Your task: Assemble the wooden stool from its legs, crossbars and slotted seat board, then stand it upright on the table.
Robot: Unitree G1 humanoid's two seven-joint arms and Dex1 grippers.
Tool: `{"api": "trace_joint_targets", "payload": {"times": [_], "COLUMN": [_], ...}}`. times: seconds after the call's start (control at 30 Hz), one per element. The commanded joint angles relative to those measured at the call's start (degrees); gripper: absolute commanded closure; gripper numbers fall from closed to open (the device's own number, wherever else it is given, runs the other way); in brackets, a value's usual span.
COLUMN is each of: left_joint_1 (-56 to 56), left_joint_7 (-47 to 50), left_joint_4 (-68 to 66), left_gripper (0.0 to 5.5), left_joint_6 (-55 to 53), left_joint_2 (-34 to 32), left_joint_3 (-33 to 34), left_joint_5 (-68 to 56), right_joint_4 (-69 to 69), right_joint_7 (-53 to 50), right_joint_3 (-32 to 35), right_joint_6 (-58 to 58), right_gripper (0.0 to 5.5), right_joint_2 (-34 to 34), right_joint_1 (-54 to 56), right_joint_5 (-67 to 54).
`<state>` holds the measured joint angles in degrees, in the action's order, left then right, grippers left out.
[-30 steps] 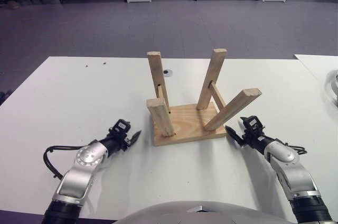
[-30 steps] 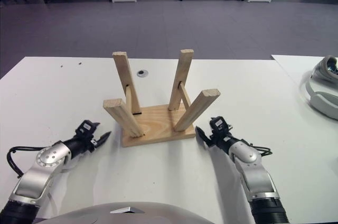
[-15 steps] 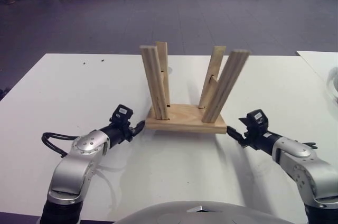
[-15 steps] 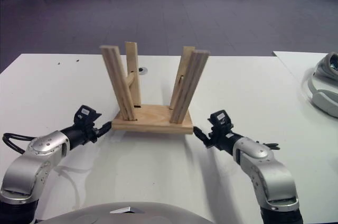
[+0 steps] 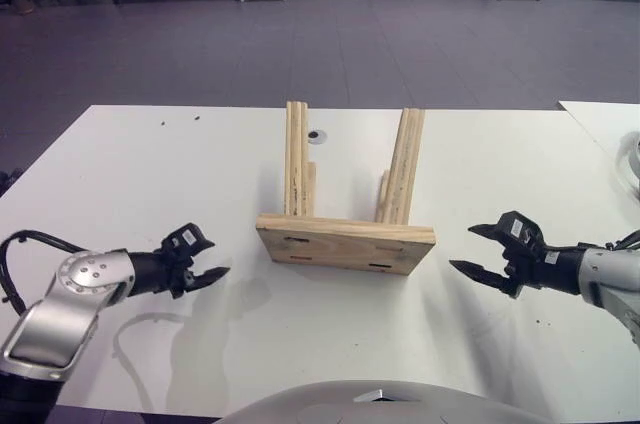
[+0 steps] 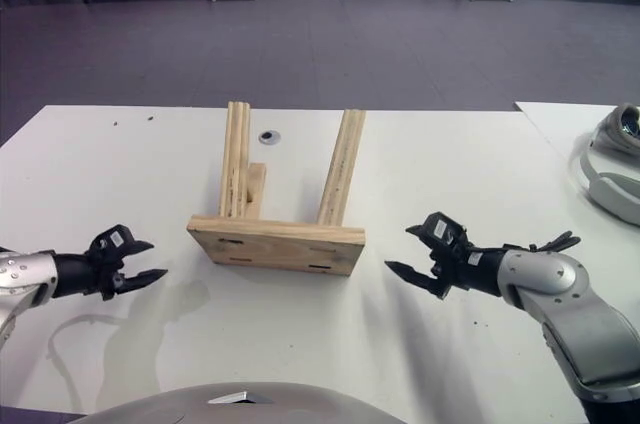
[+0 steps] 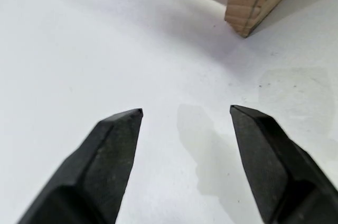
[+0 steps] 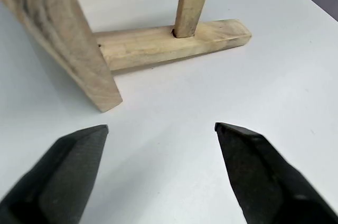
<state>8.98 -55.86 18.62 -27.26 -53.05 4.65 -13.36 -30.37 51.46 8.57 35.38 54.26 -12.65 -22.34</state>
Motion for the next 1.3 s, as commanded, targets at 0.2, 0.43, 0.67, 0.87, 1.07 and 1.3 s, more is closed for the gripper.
{"api": "trace_joint_targets", "payload": {"times": [0.2, 0.43, 0.67, 0.87, 1.07, 1.3], "left_joint_1": [-22.1, -24.4, -31.4, -56.6, -67.0, -75.8], "left_joint_7": [-15.3, -20.3, -24.2, -21.7, -3.6, -12.0], "left_joint_4": [-9.0, -12.6, -11.0, -7.9, -20.7, -42.2], "left_gripper": [2.46, 3.70, 4.03, 4.03, 4.08, 4.19], "left_joint_6": [4.4, 7.1, 4.2, -34.6, -51.5, -64.9], "left_joint_2": [3.9, 4.2, 6.9, 4.2, -7.0, -14.4], "left_joint_3": [-13.1, -17.4, -12.7, 0.3, -6.4, -27.3], "left_joint_5": [-3.5, -2.6, -12.7, -46.2, -91.8, -99.6], "right_joint_4": [13.3, 15.3, 14.4, 17.8, 30.9, 52.8], "right_joint_7": [8.6, 12.6, 17.4, 18.0, 10.4, 11.0], "right_joint_3": [-14.4, -16.8, -10.6, 2.7, -7.2, -25.9], "right_joint_6": [-7.5, -8.4, -3.3, 27.0, 45.4, 57.0], "right_gripper": [1.69, 3.09, 3.88, 3.88, 4.05, 4.15], "right_joint_2": [-6.5, -7.4, -9.7, -4.5, 12.1, 10.0], "right_joint_1": [18.8, 21.7, 27.0, 52.6, 60.8, 73.7], "right_joint_5": [1.8, 1.2, -10.1, -46.2, -86.5, -90.6]}}
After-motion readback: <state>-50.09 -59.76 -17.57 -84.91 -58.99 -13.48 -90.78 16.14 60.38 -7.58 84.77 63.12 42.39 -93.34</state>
